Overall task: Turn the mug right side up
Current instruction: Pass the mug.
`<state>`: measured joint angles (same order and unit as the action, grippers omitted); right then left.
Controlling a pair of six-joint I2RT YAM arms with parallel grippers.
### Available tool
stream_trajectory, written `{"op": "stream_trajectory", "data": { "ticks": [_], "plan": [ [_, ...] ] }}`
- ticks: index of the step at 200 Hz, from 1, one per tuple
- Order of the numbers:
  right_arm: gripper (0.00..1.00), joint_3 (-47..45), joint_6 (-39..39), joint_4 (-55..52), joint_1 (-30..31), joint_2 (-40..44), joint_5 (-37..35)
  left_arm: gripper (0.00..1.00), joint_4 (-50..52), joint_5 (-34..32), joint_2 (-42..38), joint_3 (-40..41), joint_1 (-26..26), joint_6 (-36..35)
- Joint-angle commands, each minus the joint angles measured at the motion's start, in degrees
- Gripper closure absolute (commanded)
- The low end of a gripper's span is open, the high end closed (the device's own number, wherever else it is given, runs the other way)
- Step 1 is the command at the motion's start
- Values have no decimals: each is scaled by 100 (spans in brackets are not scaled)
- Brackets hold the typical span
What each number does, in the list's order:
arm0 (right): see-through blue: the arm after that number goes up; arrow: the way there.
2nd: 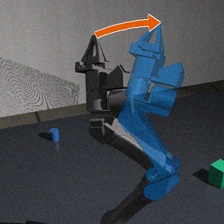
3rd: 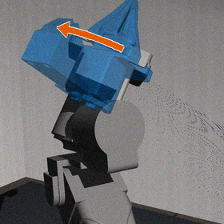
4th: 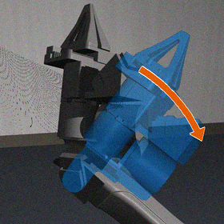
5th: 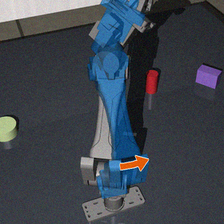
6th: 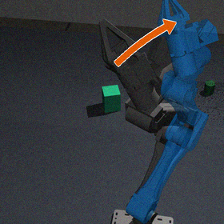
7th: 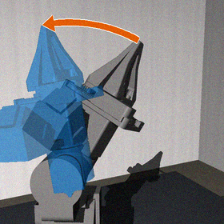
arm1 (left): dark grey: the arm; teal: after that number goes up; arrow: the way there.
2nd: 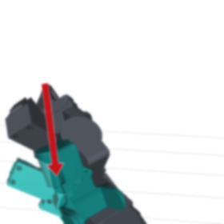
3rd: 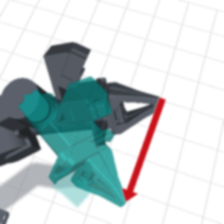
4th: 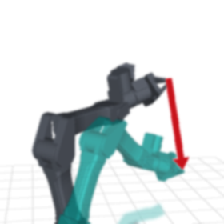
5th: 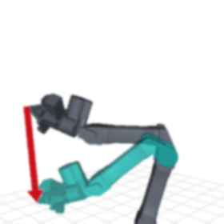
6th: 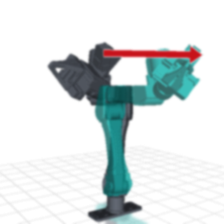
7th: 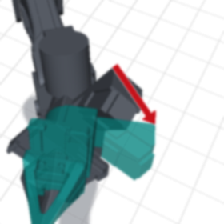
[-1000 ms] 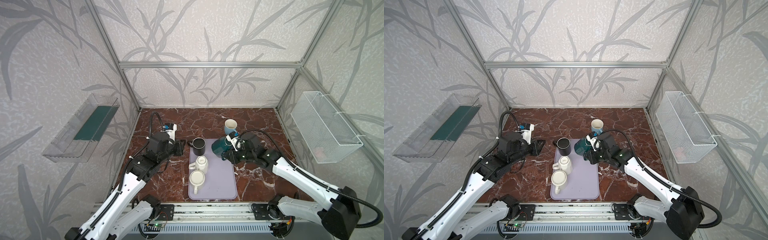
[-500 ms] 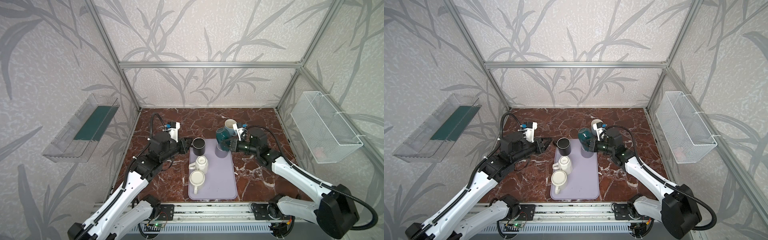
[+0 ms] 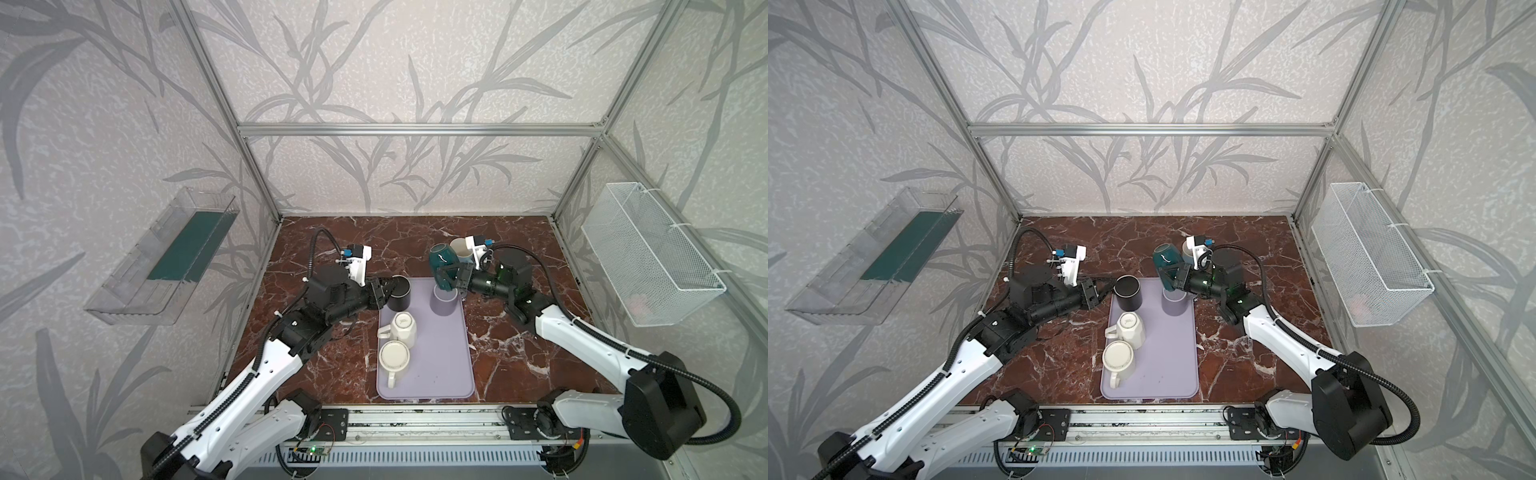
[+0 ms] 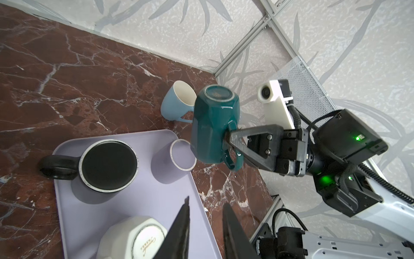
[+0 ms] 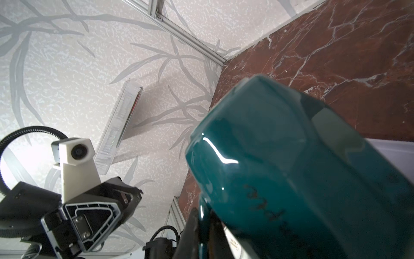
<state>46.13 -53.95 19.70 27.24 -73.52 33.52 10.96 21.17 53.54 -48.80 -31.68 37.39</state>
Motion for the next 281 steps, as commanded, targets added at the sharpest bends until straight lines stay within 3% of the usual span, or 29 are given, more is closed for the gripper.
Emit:
{"op": "stream_trajectory", "data": {
  "ticks": [1,46,68,101,187,281],
  "plan": [
    [100,562,-348,475,-23,101,-176,72,161,178,209,-384,-101,-360],
    [100,805,-1068,297,-22,87,-586,72,-5,59,839,-696,-468,-657],
    [100,1018,-1214,125,-21,30,-457,72,52,-49,1206,-1006,-675,-847],
    [100,1016,-1376,209,-6,37,-460,73,-553,293,1620,-1166,-894,-953],
    [100,652,-2200,1445,0,-223,-192,72,-1766,733,2069,-1240,-877,-971],
    [100,531,-2912,2493,19,-465,19,73,-1608,845,2299,-1440,-768,-1123]
  ]
}}
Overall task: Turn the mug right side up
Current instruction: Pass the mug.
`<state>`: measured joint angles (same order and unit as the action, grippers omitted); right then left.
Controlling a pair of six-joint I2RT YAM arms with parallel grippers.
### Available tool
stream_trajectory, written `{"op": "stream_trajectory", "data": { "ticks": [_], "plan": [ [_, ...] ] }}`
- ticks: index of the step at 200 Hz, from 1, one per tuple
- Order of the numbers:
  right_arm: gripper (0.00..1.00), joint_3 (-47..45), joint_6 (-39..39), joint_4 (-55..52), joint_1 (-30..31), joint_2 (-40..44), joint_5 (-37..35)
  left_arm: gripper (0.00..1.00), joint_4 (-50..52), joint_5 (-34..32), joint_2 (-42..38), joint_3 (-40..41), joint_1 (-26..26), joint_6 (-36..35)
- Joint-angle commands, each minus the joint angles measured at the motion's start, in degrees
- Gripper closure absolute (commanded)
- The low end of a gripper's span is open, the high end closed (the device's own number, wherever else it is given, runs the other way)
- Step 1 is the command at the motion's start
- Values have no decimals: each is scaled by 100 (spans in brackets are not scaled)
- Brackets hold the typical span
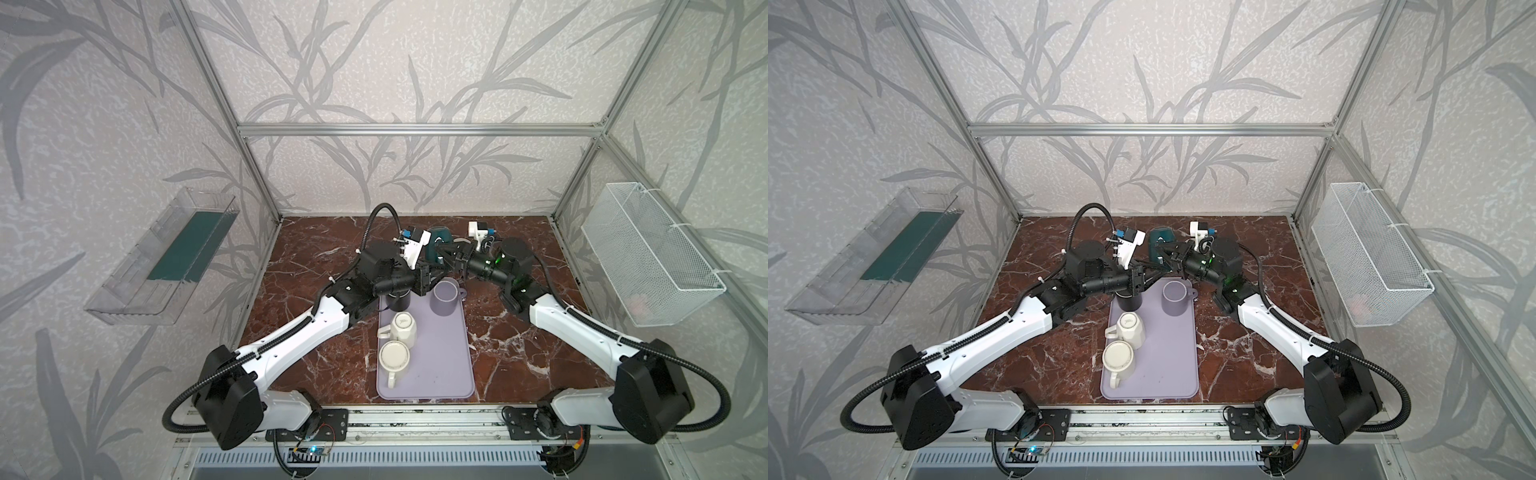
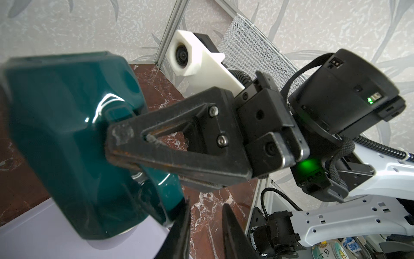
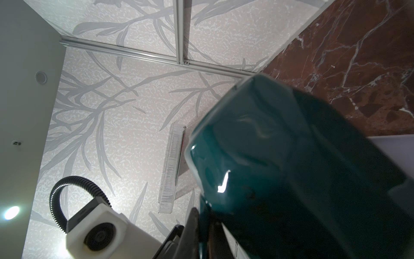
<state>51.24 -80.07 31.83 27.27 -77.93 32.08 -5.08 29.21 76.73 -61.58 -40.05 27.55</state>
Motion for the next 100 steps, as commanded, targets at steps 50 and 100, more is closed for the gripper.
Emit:
{"op": "stream_trajectory", "data": {
  "ticks": [50,100],
  "plan": [
    [100,-29,-382,1453,22,-99,185,71,152,-154,-457,30,184,-268],
    [100,26,-374,1491,23,-91,211,71,392,-156,-478,30,264,-388]
  ]
}}
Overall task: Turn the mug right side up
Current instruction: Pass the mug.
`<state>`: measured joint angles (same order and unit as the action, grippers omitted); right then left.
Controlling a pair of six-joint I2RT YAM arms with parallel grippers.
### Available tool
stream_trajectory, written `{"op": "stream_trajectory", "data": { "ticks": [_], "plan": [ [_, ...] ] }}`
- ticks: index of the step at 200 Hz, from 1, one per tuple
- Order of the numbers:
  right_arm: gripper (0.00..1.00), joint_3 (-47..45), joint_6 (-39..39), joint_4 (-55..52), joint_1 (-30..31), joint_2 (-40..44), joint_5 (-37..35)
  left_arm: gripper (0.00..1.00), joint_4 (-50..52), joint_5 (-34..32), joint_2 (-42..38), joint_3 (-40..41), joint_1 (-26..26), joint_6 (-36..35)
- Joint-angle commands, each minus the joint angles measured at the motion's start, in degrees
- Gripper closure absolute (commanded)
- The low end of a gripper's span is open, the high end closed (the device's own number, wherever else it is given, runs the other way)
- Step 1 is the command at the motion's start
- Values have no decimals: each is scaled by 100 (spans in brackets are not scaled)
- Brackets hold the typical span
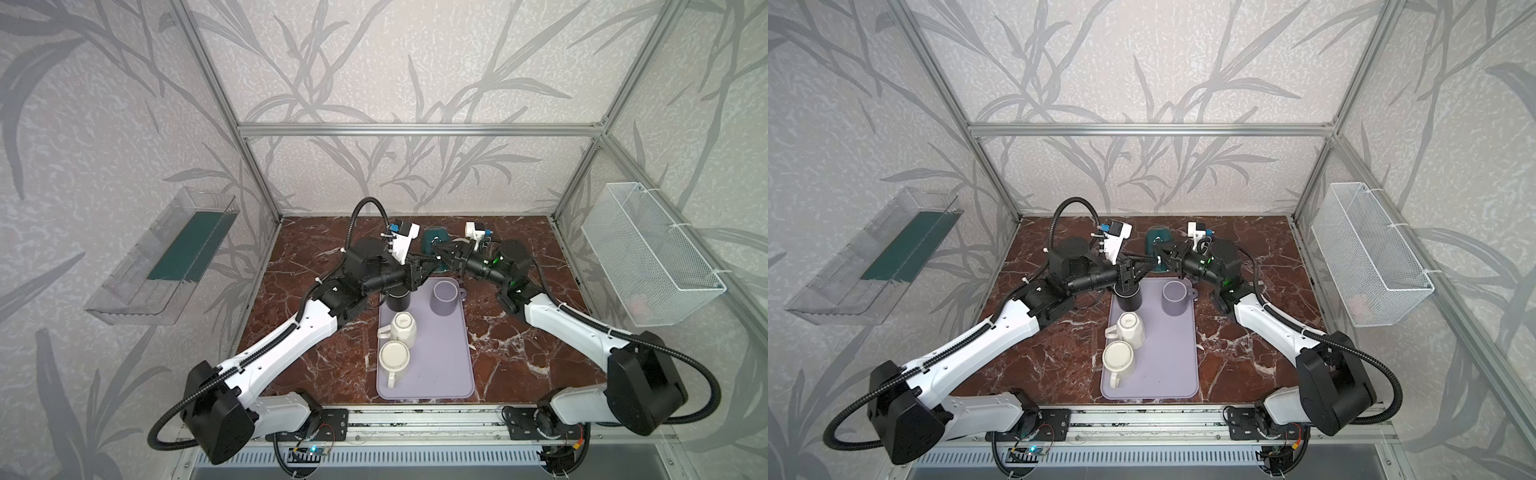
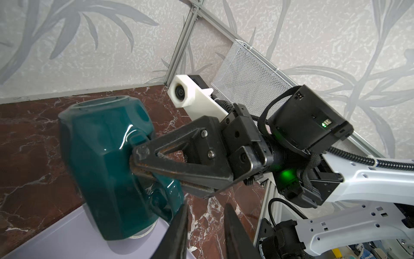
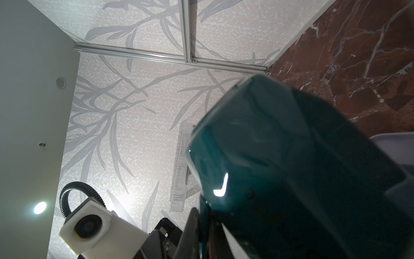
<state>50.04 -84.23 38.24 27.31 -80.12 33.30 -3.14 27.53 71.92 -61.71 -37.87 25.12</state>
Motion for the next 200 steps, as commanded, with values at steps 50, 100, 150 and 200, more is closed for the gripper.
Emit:
{"op": "stream_trajectory", "data": {
  "ticks": [50,100,150,200],
  "plan": [
    [100,158,-86,1028,27,101,155,71,326,118,221,-102,77,-266],
    [100,166,-81,1044,73,85,177,71,308,506,583,-400,83,-265],
    [100,205,-144,1163,103,-10,244,75,310,759,824,-576,79,-300],
    [100,224,46,1035,107,-44,318,97,551,745,859,-658,80,-499]
  ]
}}
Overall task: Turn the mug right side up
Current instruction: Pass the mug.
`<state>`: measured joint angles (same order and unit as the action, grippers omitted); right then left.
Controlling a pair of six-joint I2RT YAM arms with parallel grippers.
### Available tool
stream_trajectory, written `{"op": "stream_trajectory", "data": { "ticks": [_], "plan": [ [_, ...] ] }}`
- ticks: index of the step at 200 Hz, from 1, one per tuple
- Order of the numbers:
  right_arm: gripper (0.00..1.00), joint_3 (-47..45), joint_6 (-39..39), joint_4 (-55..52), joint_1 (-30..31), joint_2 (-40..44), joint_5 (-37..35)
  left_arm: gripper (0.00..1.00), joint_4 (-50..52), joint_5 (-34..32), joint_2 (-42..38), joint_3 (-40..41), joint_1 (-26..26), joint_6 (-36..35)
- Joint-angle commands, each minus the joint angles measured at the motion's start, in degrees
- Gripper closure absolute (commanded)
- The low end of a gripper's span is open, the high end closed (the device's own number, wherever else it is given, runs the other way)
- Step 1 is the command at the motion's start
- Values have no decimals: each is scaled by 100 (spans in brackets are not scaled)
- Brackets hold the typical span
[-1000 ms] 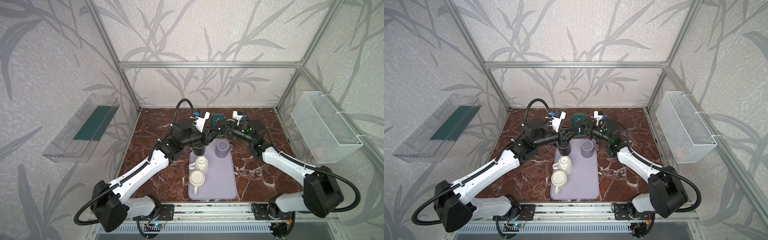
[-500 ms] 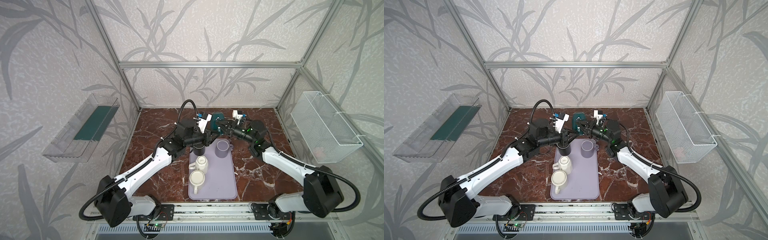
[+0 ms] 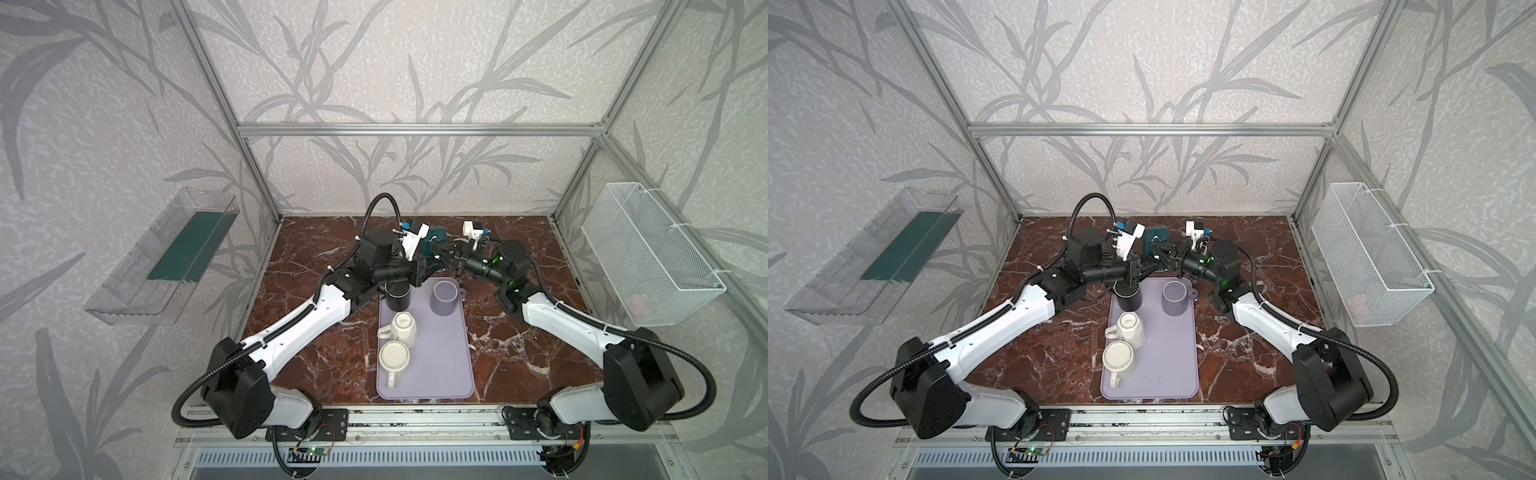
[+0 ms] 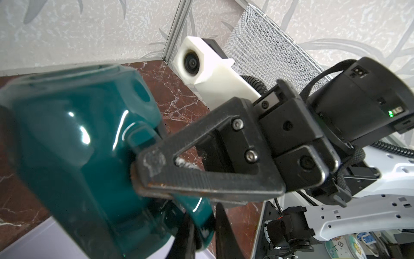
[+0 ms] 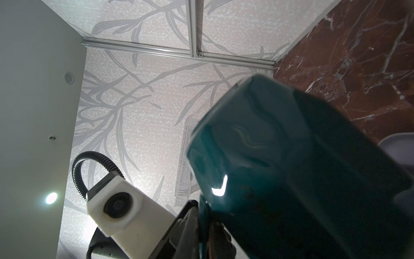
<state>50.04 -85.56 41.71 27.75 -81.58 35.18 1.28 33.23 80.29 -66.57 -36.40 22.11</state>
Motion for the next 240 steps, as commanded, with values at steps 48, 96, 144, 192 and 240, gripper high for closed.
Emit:
{"op": "stream_trajectory", "data": {
  "ticks": [48,96,144,192,240],
  "plan": [
    [100,546,903,-42,-40,166,489,100,108,165,-123,-59,8,-326],
    [68,869,1994,-1176,-182,372,821,100,104,-95,-230,38,98,72],
    [61,770,2766,-1972,-275,757,713,100,-58,-414,-510,195,113,489],
    [61,377,4481,-3203,-410,1556,-81,100,-78,-608,-651,-42,374,1223],
    [58,-585,6688,-3159,-159,2219,-1232,100,-193,-682,-466,-576,541,2135]
  ]
}}
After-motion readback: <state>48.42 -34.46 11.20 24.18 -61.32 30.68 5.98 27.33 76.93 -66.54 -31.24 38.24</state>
